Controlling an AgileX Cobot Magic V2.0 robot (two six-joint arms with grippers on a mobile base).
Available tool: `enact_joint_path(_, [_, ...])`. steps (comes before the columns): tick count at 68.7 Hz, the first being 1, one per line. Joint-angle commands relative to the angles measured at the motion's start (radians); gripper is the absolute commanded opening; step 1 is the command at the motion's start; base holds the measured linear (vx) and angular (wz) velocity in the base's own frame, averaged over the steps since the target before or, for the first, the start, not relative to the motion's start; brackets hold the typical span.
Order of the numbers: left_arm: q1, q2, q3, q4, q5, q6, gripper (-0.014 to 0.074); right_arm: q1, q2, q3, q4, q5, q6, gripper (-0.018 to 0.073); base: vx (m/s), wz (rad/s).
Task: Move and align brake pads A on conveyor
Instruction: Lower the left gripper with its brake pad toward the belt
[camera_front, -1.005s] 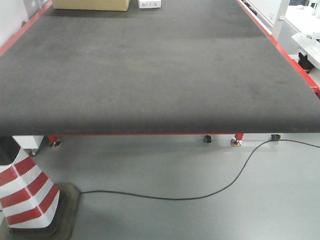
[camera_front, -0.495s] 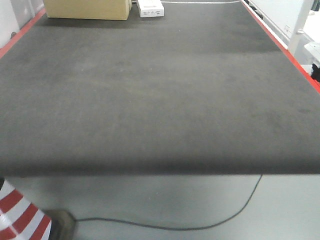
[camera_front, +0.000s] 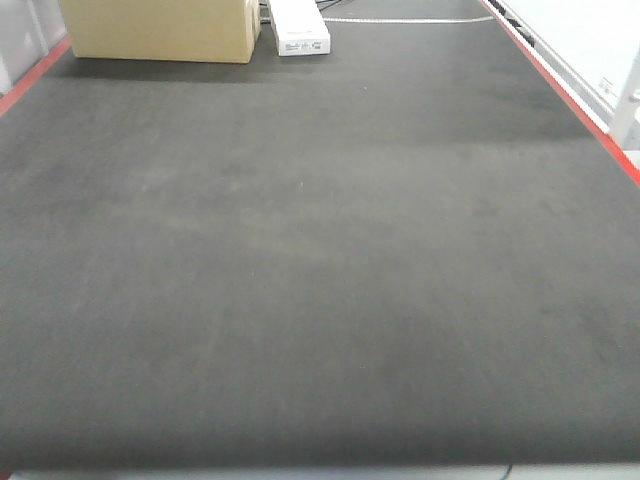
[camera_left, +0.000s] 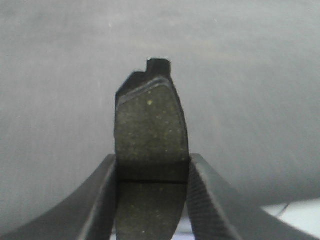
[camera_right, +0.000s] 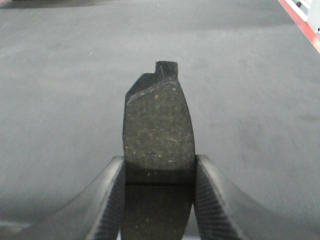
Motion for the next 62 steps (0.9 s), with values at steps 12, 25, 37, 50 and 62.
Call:
enact_joint_path(12, [-0.007, 0.006, -0.030, -0.010, -0.095, -0.007, -0.0006, 0.000, 0.011, -0.029, -0.008, -0.088, -0.005, -0.0007, 0.32, 0.01])
enact_joint_path(25, [-0.007, 0.006, -0.030, -0.010, -0.095, -0.007, -0.0006, 0.000, 0.011, -0.029, -0.008, -0.088, -0.005, -0.0007, 0.28, 0.03])
enact_joint_path(37, [-0.007, 0.006, -0.030, -0.010, -0.095, -0.007, -0.0006, 0.000, 0.011, -0.029, -0.008, -0.089, -0.005, -0.0007, 0.23, 0.05])
enact_joint_path(50, [-0.007, 0.006, -0.030, -0.010, -0.095, -0.007, -0.0006, 0.000, 0.011, -0.029, -0.008, -0.088, -0.005, -0.0007, 0.15, 0.04])
enact_joint_path(62, [-0.007, 0.006, -0.030, -0.010, -0.095, -0.007, -0.0006, 0.000, 0.011, -0.029, -0.008, -0.088, -0.005, -0.0007, 0.04, 0.01])
